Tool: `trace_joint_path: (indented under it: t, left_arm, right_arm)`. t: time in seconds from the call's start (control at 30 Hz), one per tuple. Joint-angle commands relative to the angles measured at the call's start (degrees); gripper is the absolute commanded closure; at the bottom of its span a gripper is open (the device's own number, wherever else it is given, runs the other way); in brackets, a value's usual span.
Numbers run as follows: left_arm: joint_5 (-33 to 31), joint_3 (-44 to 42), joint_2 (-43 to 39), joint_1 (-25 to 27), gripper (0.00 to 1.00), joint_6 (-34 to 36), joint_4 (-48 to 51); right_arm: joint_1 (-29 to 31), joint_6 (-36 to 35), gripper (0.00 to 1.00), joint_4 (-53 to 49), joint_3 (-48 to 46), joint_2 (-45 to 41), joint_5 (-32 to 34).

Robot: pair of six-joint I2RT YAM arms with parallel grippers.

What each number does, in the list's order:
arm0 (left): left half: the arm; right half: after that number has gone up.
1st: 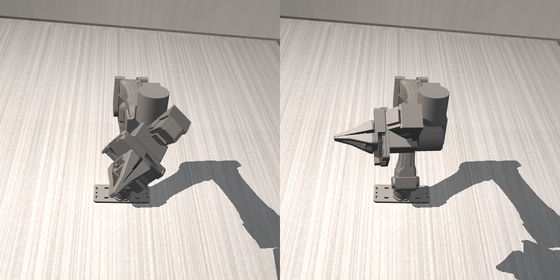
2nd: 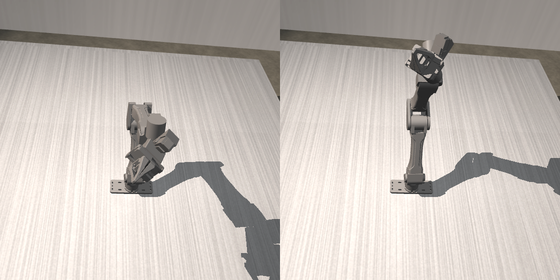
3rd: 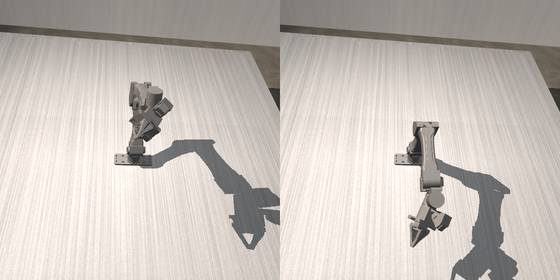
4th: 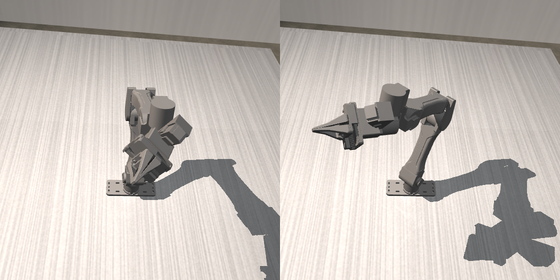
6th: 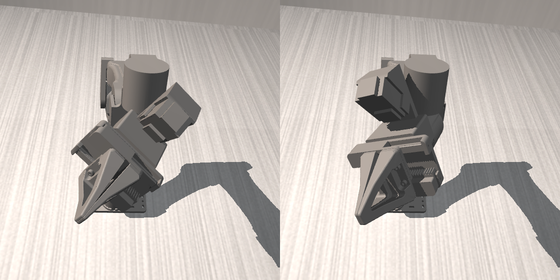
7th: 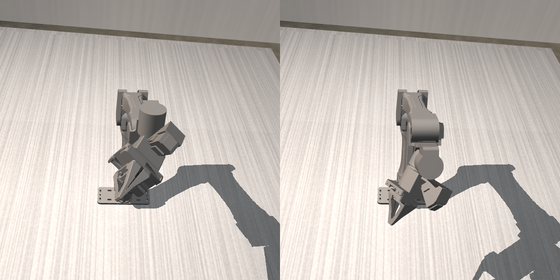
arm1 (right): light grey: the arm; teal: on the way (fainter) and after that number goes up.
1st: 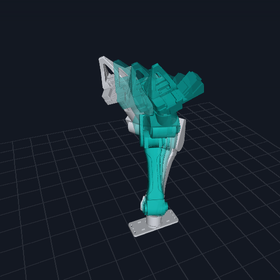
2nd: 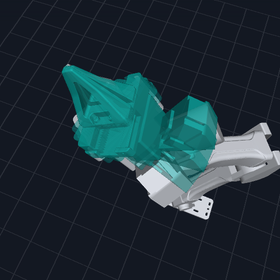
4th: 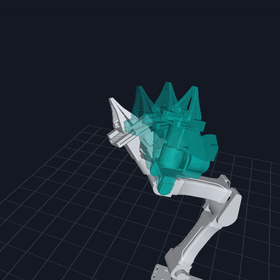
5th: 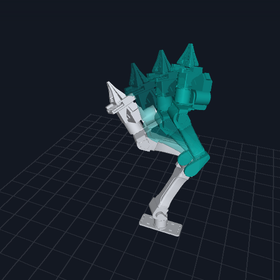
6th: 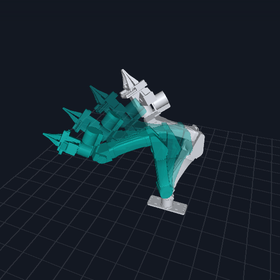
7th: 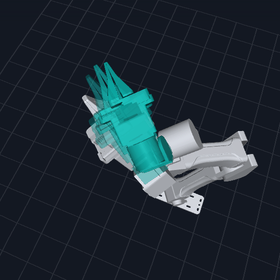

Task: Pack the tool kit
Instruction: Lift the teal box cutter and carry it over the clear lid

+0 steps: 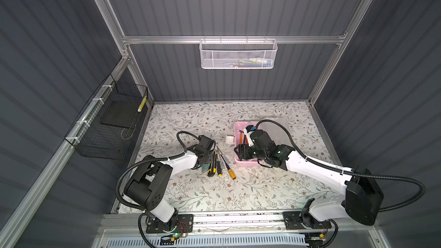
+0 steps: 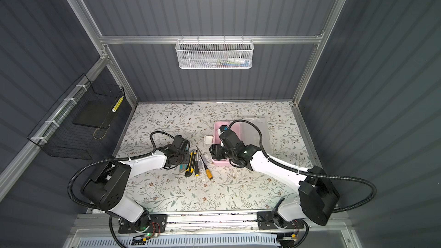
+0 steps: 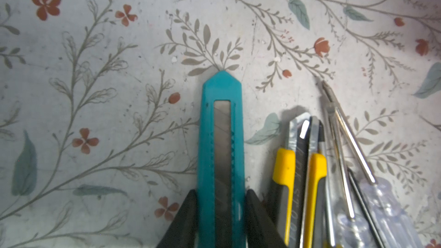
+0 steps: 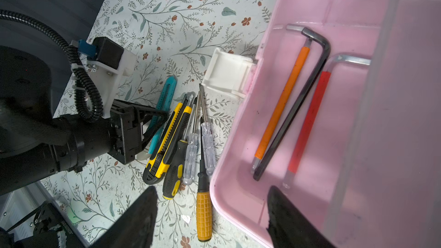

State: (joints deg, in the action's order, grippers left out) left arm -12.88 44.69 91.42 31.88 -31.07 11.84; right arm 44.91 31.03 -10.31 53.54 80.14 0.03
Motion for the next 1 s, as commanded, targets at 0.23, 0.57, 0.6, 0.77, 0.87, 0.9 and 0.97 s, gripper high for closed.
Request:
trace_joint_path:
  t: [0.23,0.57,0.6,0.77,0.87,0.9,0.97]
  left_arm:
    - [0.01,0.48,-0.09,-0.17,0.74,0.4,4.22]
    - [-0.64,3.01,-5.66,-0.2,0.77,1.3,8.14]
    - [-0.44,3.25,-6.36,-0.17,0.78,1.36,8.43]
    - [2.38,5.52,-9.95,-0.25,0.8,0.75,9.76]
    - [6.28,7.75,-12.4,-0.17,0.8,-0.88,9.38]
    - [8.33,8.45,-13.15,-0.15,0.8,-1.62,8.57]
    - [12.18,9.83,-13.88,-0.02,0.8,-3.35,6.35]
  right_arm:
    - [-1.18,0.98,0.27,1.25,-1.42,0.5,-1.28]
    - [-2.14,2.35,0.27,2.12,-2.4,-0.59,-2.06]
    - [-2.28,2.59,0.27,2.3,-2.55,-0.75,-2.25]
    - [-3.82,4.12,0.27,3.43,-3.68,-2.48,-3.84]
    - [-5.42,4.83,0.27,3.63,-4.38,-4.71,-4.69]
    - [-5.97,4.92,0.27,3.44,-4.56,-5.9,-4.7]
    - [-6.89,4.7,0.27,2.93,-4.91,-8.29,-3.98]
